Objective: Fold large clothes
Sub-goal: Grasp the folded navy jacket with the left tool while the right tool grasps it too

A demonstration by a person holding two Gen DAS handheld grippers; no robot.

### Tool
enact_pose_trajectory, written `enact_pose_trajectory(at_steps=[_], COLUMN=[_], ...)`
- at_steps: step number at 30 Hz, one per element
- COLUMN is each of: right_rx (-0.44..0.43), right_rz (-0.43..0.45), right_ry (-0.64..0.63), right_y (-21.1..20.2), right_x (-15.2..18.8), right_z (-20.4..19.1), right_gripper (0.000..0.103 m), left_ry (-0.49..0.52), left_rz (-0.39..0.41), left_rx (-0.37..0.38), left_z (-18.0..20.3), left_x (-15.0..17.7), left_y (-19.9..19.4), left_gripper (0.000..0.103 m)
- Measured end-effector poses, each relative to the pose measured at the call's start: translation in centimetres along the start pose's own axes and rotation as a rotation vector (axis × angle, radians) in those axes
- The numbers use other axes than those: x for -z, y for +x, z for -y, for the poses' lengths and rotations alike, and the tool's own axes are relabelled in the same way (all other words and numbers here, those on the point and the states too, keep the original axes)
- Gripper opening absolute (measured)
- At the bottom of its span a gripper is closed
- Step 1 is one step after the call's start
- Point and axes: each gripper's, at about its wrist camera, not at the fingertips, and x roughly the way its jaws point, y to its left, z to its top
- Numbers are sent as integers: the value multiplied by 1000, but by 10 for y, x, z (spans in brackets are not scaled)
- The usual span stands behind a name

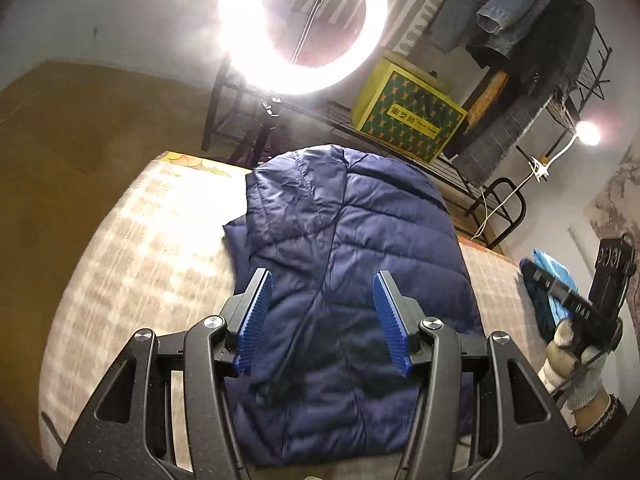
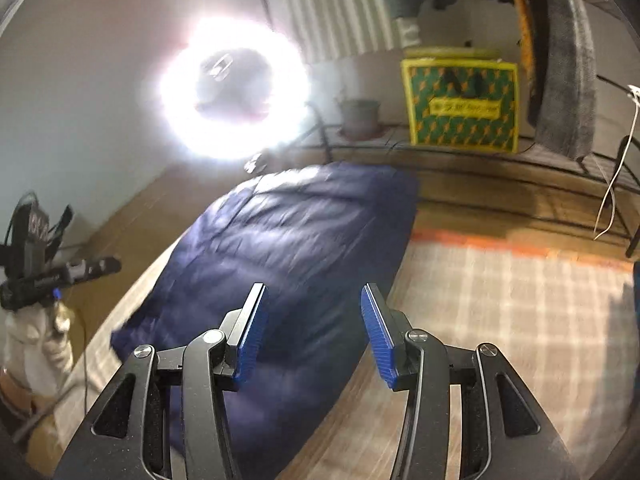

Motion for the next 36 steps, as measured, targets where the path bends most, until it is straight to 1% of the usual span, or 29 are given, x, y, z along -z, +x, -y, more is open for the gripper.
enact_pose_trajectory(at_steps=[4,6,9,12,13,16,19,21,22,24,25,26,27,28,29,31,32,34,36], right_rx=[19,40,44,66,74,89,124,156,174,172,149,124,84,58,51,-3,-48,-109,-140], right_rz=[10,17,1,-18,-30,-102,-164,-196,-202,-201,-194,-188,-182,-172,-166,-167,-174,-184,-189], right_ry=[0,-16,-26,-37,-32,-12,-67,-120,-147,-157,-135,-108,-76,-40,-6,84,148,260,328], right_y=[25,47,84,115,125,155,175,182,181,173,163,156,147,133,127,110,100,86,79], right_x=[-32,-49,-63,-66,-66,-60,-48,-44,-45,-48,-49,-48,-46,-42,-39,-29,-21,-6,7], right_z=[5,4,2,1,4,12,8,2,-3,-5,-3,-1,3,9,14,28,39,57,70], right_gripper=[47,47,47,47,47,47,49,49,49,49,50,51,57,66,69,69,69,69,69], left_ry=[-7,-37,-96,-180,-192,-207,-225,-237,-240,-260,-269,-277,-281,-285,-294,-319,-334,-370,-392], left_rz=[-19,-29,-29,-46,-51,-69,-83,-96,-105,-126,-135,-151,-171,-182,-191,-208,-216,-228,-225], left_rx=[6,27,36,116,126,126,132,137,147,194,215,235,259,272,290,322,332,349,358], left_z=[-7,-20,-44,-68,-72,-84,-94,-98,-99,-102,-104,-105,-106,-107,-108,-113,-116,-122,-129], left_x=[-16,-25,-34,-37,-37,-37,-35,-34,-34,-33,-33,-34,-33,-33,-32,-31,-30,-30,-30], left_y=[26,38,54,68,72,84,89,92,94,96,97,98,101,102,104,107,108,111,113], left_gripper=[54,54,54,54,54,55,64,66,67,68,70,75,76,76,76,76,76,76,77])
